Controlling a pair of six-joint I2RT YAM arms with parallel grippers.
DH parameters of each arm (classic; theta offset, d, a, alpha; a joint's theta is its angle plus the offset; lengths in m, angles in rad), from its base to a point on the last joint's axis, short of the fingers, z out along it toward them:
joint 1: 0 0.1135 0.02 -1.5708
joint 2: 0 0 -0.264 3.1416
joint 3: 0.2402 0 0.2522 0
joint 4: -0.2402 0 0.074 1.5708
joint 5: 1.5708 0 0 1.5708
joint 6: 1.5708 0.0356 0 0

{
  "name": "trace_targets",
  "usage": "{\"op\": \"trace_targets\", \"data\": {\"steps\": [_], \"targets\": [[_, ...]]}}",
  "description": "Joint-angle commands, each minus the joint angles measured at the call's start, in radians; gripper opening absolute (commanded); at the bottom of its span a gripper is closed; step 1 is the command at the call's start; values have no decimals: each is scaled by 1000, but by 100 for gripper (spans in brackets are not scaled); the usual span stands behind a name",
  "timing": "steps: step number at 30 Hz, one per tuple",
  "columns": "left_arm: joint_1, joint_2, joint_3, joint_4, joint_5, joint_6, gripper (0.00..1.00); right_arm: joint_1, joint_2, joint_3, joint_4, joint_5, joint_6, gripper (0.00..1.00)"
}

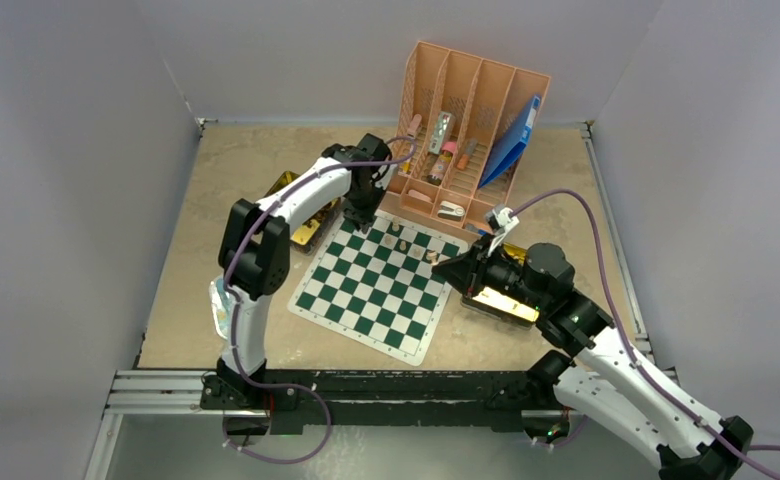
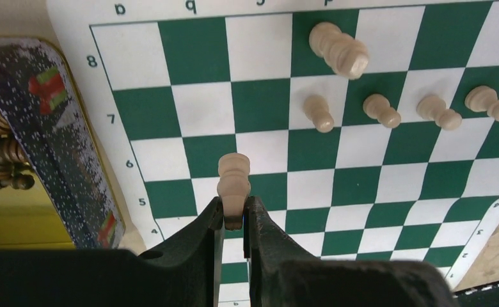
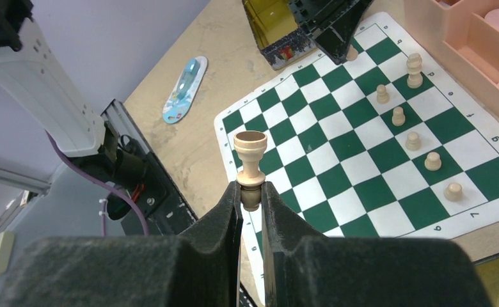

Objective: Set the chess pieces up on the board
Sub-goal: Move the chess piece to the chessboard.

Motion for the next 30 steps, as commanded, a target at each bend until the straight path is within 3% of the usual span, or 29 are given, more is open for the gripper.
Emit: {"op": "trace_targets", "data": {"steps": [1, 16, 30], "targets": [[7, 38, 82, 13, -20, 41, 12, -1, -19, 42, 26, 12, 16, 0], [14, 89, 92, 112, -70, 89, 17, -2, 11, 81, 12, 23, -7, 0], [21, 165, 142, 86, -70, 96, 19, -2, 11, 89, 0, 31, -5, 0]]}}
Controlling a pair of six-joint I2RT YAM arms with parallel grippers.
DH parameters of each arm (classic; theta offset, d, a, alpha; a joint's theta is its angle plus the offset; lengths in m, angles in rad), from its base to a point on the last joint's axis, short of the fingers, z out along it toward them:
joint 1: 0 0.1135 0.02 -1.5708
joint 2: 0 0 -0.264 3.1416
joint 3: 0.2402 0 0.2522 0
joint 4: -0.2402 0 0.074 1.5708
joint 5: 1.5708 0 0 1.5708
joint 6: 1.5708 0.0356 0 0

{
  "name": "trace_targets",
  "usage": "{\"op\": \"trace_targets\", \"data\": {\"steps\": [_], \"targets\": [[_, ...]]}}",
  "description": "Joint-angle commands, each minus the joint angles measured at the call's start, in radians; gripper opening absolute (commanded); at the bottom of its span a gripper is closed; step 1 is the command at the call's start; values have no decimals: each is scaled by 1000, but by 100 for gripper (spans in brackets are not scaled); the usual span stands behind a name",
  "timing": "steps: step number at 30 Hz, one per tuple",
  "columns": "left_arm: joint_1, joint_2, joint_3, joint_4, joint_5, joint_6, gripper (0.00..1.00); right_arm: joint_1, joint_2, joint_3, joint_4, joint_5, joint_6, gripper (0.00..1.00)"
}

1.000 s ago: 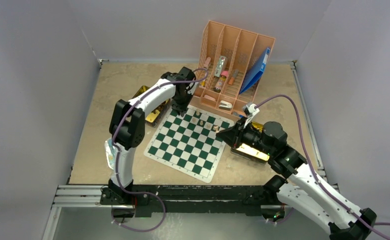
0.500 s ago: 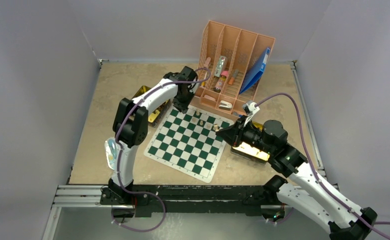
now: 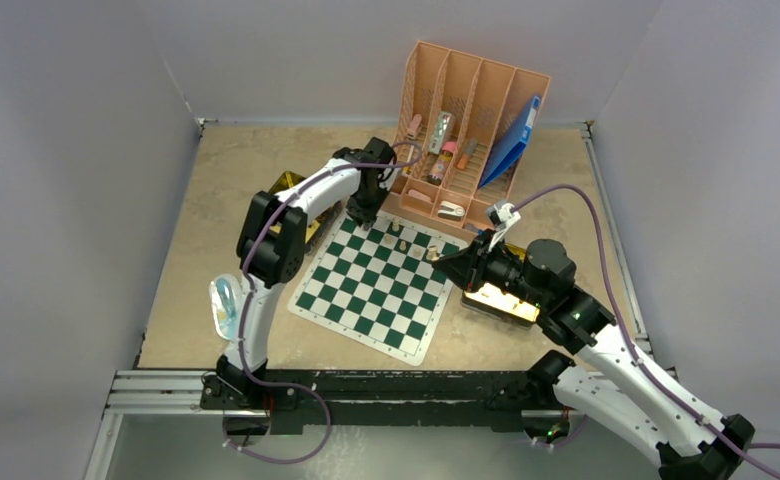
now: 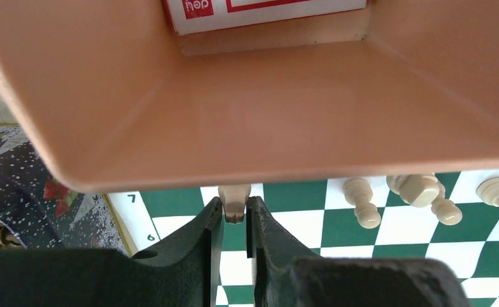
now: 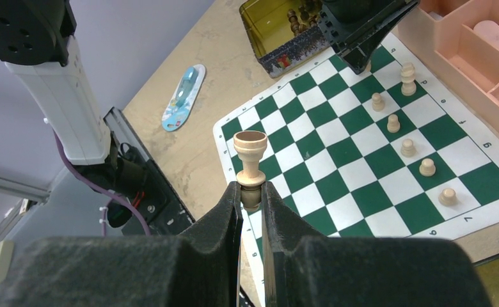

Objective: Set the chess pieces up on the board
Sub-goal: Move the chess piece to the chessboard.

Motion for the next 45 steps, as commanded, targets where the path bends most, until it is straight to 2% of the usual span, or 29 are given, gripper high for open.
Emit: {"op": "trace_targets", "data": {"steps": [1, 8, 23, 45], "targets": [[4, 0, 46, 13, -17, 33, 19, -1, -4, 50, 18, 10, -8, 0], [7, 9, 45, 22, -24, 34, 19, -1, -6, 39, 22, 8, -2, 0], [7, 9, 49, 51, -30, 31, 12, -2, -1, 29, 22, 13, -10, 0], [9, 36, 76, 56, -29, 35, 11, -2, 8, 22, 47, 22, -19, 0]]}}
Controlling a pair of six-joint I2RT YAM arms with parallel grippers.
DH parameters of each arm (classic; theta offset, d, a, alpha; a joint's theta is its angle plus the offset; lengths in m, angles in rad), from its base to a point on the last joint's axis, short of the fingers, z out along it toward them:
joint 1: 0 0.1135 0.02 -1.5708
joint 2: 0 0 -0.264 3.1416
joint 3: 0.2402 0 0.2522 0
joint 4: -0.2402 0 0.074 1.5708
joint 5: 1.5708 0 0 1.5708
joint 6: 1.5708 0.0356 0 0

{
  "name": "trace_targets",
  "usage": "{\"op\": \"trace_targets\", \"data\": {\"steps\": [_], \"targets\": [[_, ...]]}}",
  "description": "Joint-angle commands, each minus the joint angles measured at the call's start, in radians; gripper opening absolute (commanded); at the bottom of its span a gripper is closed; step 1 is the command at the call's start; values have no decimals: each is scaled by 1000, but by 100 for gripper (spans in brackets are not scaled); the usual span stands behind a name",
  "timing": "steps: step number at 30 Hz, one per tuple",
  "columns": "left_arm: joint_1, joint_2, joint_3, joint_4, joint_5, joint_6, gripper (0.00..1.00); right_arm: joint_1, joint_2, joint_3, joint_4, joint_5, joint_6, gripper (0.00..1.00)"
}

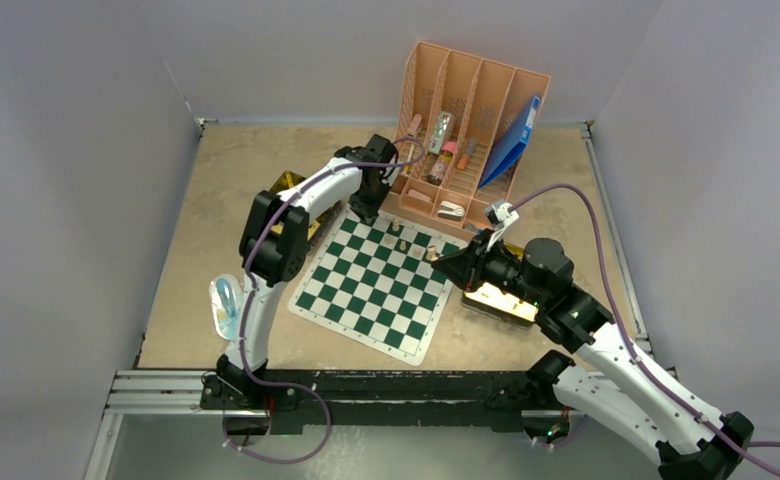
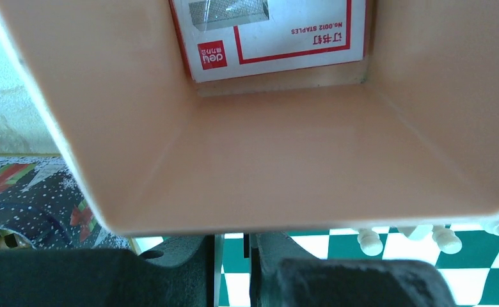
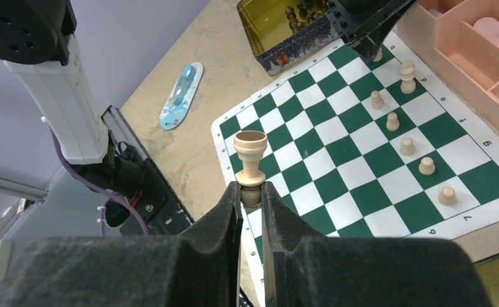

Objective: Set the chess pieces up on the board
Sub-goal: Move the chess piece to the chessboard.

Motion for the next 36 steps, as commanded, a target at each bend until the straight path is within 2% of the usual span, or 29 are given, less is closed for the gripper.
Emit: {"op": "trace_targets", "data": {"steps": [1, 5, 12, 21, 30, 33, 36], "targets": [[7, 15, 46, 8, -5, 16, 11, -2, -7, 22, 43, 21, -17, 0], [8, 18, 42, 7, -7, 16, 14, -1, -6, 21, 44, 21, -16, 0], [7, 3, 37, 4, -12, 7, 28, -1, -4, 19, 45, 23, -13, 0], [12, -107, -11, 27, 11, -22, 33, -2, -3, 7, 50, 24, -1, 0], [44, -352, -129, 59, 149, -89, 34, -2, 9, 10, 54, -14, 8, 0], [56, -473, -164, 78, 222, -62, 34, -2, 14, 10, 51, -60, 12, 0], [57, -637, -264, 176, 337, 4, 33, -1, 20, 4, 60, -94, 17, 0]]}}
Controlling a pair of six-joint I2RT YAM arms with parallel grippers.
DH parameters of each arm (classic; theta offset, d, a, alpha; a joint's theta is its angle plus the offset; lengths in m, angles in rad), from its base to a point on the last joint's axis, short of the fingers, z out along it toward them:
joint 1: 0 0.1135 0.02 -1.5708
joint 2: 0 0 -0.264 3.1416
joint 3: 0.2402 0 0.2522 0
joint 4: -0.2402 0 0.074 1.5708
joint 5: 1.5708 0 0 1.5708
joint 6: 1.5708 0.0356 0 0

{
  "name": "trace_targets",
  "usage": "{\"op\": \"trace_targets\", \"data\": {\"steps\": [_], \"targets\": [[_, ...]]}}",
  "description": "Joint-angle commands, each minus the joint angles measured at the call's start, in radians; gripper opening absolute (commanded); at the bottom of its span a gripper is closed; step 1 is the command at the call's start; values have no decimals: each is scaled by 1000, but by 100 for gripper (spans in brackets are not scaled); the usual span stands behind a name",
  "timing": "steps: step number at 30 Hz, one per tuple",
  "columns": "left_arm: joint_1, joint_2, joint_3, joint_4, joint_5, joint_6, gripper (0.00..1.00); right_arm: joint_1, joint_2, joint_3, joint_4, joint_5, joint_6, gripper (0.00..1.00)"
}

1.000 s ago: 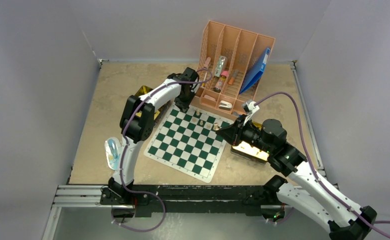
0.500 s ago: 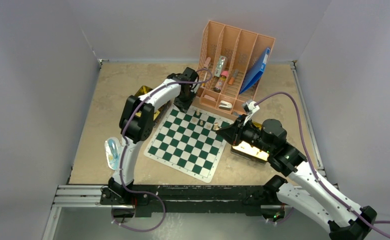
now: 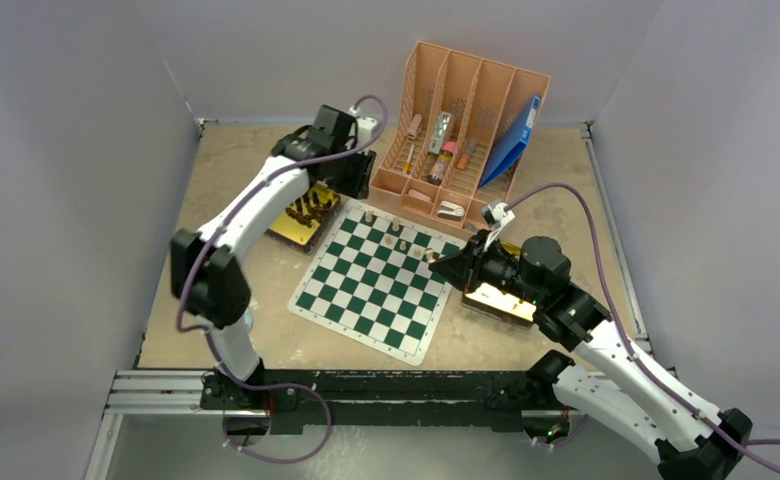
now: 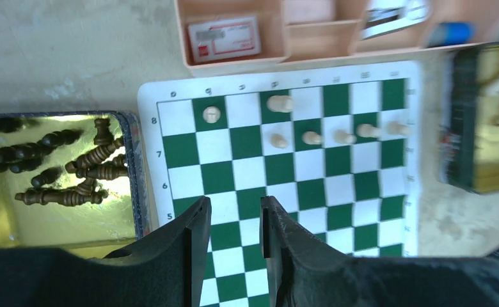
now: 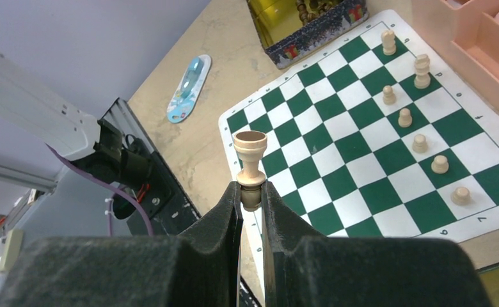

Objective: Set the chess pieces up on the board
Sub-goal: Move the chess piece to the chessboard, then adjust the chess piece.

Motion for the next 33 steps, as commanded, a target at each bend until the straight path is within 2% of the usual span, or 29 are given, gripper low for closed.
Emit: {"op": "trace_targets", "data": {"steps": [1, 4, 6, 9, 12, 16, 20, 33], "targets": [[8, -279, -124, 170, 213, 78, 33, -2, 4, 4, 55, -78, 11, 0], [8, -456, -274, 314, 384, 183, 35, -2, 21, 0, 70, -133, 10, 0], [8, -551, -366, 352, 522, 312, 36, -2, 39, -8, 96, -190, 14, 0], [2, -680, -504, 362, 777, 601, 37, -1, 81, -23, 142, -299, 12, 0], [-4, -815, -634, 370, 918, 811, 44, 0, 119, -26, 178, -379, 23, 0], [-35, -886, -725, 339, 971, 1014, 49, 1, 149, -34, 240, -438, 61, 0], [-113, -846, -727, 244, 924, 1157, 50, 1, 209, -28, 281, -475, 90, 0], [-216, -820, -731, 232, 807, 1332, 49, 15, 320, -12, 379, -523, 144, 0]]}}
